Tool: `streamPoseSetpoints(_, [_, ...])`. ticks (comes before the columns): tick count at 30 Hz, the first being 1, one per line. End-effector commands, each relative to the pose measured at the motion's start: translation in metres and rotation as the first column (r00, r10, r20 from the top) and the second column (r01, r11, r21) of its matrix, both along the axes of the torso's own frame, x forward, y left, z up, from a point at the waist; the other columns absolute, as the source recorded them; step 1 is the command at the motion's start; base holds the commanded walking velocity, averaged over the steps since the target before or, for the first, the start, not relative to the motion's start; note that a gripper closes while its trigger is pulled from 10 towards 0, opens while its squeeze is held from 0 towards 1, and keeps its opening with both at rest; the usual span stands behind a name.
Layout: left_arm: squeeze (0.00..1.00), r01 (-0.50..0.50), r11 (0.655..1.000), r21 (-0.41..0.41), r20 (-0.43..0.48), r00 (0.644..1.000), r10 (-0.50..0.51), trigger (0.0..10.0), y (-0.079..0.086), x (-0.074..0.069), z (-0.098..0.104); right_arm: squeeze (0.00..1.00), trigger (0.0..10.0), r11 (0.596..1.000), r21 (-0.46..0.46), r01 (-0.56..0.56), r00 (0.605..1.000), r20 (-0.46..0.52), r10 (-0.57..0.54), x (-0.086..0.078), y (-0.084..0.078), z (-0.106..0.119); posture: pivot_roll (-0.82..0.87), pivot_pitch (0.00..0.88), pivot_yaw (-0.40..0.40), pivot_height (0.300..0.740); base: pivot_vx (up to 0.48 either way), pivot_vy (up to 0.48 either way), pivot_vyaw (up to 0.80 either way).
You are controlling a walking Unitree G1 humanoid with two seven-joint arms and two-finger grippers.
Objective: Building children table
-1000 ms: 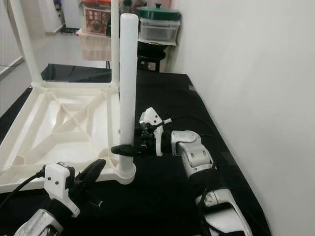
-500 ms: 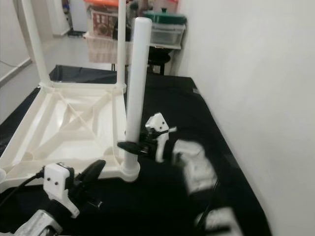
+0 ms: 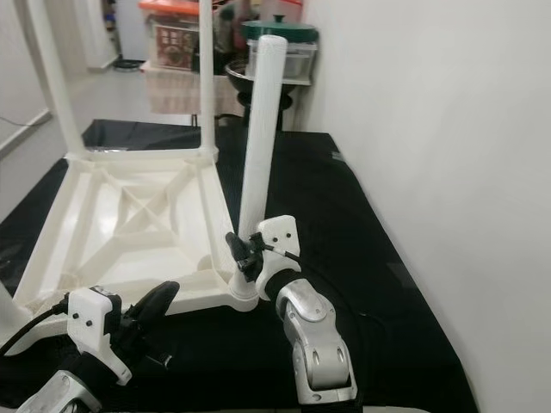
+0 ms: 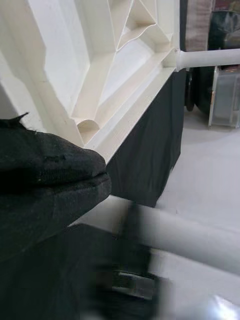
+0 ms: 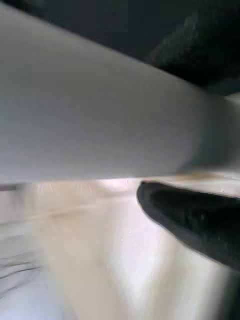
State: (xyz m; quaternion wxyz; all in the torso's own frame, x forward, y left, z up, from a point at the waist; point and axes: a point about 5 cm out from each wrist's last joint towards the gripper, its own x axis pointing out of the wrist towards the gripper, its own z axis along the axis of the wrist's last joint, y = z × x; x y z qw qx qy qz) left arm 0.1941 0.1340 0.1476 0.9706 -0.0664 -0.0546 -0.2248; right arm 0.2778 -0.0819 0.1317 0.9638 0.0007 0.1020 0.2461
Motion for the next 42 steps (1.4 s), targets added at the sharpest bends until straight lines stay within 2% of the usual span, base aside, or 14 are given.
streamPoseSetpoints(1, [0.0,0.007,1.0,0.004,-0.004,1.0,-0.007,10.0,0.0,0.0,0.001,1.0,10.0,0.999,0.027,-0.018,0.999,-0.037,0.019,-0.002,0.004,-0.001,0.06,0.021,-0.087,0.74,0.0,0.0,0.0])
streamPoseSetpoints(7, [0.0,0.011,1.0,0.001,-0.007,1.0,-0.011,10.0,-0.001,0.001,0.0,1.0,10.0,0.975,0.096,-0.198,0.98,0.019,0.197,0.005,0.012,0.019,0.06,0.002,-0.091,0.74,0.0,0.0,0.0])
streamPoseSetpoints(9, [0.0,0.013,1.0,-0.002,-0.008,1.0,-0.013,10.0,-0.002,0.003,-0.002,0.0,10.0,0.881,0.075,-0.467,0.881,0.123,0.457,0.012,0.011,0.038,0.07,0.0,-0.098,0.74,0.0,0.0,0.0])
streamPoseSetpoints(12, [0.0,0.014,1.0,-0.003,-0.008,1.0,-0.014,10.0,-0.003,0.004,-0.002,0.0,10.0,0.836,0.054,-0.547,0.832,0.151,0.534,0.014,0.008,0.043,0.07,0.0,-0.098,0.74,0.0,0.0,0.0])
streamPoseSetpoints(15, [0.0,0.015,1.0,-0.005,-0.008,1.0,-0.015,10.0,-0.005,0.005,-0.004,0.0,10.0,0.665,0.026,-0.747,0.66,0.15,0.736,0.025,-0.001,0.049,0.08,0.0,-0.111,0.74,0.0,0.0,0.0])
streamPoseSetpoints(20, [0.0,0.015,1.0,-0.007,-0.008,1.0,-0.015,10.0,-0.007,0.007,-0.005,0.0,10.0,0.62,0.033,-0.784,0.62,0.112,0.777,0.039,-0.007,0.051,0.09,0.0,-0.117,0.74,0.0,0.0,0.0])
streamPoseSetpoints(21, [0.0,0.015,1.0,-0.008,-0.008,1.0,-0.015,10.0,-0.008,0.007,-0.005,0.0,3.1,0.609,0.047,-0.792,0.61,0.103,0.785,0.043,-0.009,0.051,0.09,0.0,-0.12,0.74,0.0,0.0,0.0])
streamPoseSetpoints(22, [0.0,0.015,1.0,-0.008,-0.008,1.0,-0.015,10.0,-0.008,0.007,-0.005,0.0,3.1,0.609,0.047,-0.792,0.61,0.103,0.785,0.043,-0.009,0.051,0.09,0.0,-0.12,0.74,0.0,0.0,0.0])
streamPoseSetpoints(23, [0.0,0.015,1.0,-0.008,-0.008,1.0,-0.015,10.0,-0.008,0.007,-0.005,0.0,0.0,0.596,0.067,-0.8,0.6,0.099,0.794,0.049,-0.012,0.053,0.09,0.0,-0.121,0.74,0.0,0.0,0.0])
streamPoseSetpoints(36, [0.0,0.018,1.0,-0.013,-0.008,1.0,-0.018,10.0,-0.009,0.004,-0.004,0.0,0.0,0.631,0.047,-0.774,0.631,0.135,0.764,0.052,-0.023,0.054,0.07,0.0,-0.106,0.74,0.0,0.0,0.0])
streamPoseSetpoints(39, [0.0,0.02,1.0,-0.016,-0.006,1.0,-0.02,10.0,-0.008,0.002,-0.003,0.0,0.0,0.763,0.028,-0.646,0.761,0.114,0.639,0.042,-0.024,0.044,0.06,0.0,-0.103,0.74,0.0,0.0,0.0])
streamPoseSetpoints(40, [0.0,0.02,1.0,-0.016,-0.006,1.0,-0.02,10.0,-0.008,0.002,-0.003,0.0,0.0,0.763,0.028,-0.646,0.761,0.114,0.639,0.042,-0.024,0.044,0.06,0.0,-0.103,0.74,0.0,0.0,0.0])
streamPoseSetpoints(41, [0.0,0.02,1.0,-0.016,-0.006,1.0,-0.021,10.0,-0.006,0.001,-0.002,0.0,0.0,0.921,0.019,-0.389,0.917,0.109,0.384,0.042,-0.02,0.036,0.05,0.002,-0.1,0.74,0.0,0.0,0.0])
streamPoseSetpoints(42, [0.0,0.02,1.0,-0.016,-0.006,1.0,-0.021,10.0,-0.006,0.001,-0.002,0.0,0.0,0.921,0.019,-0.389,0.917,0.109,0.384,0.042,-0.02,0.036,0.05,0.002,-0.1,0.74,0.0,0.0,0.0])
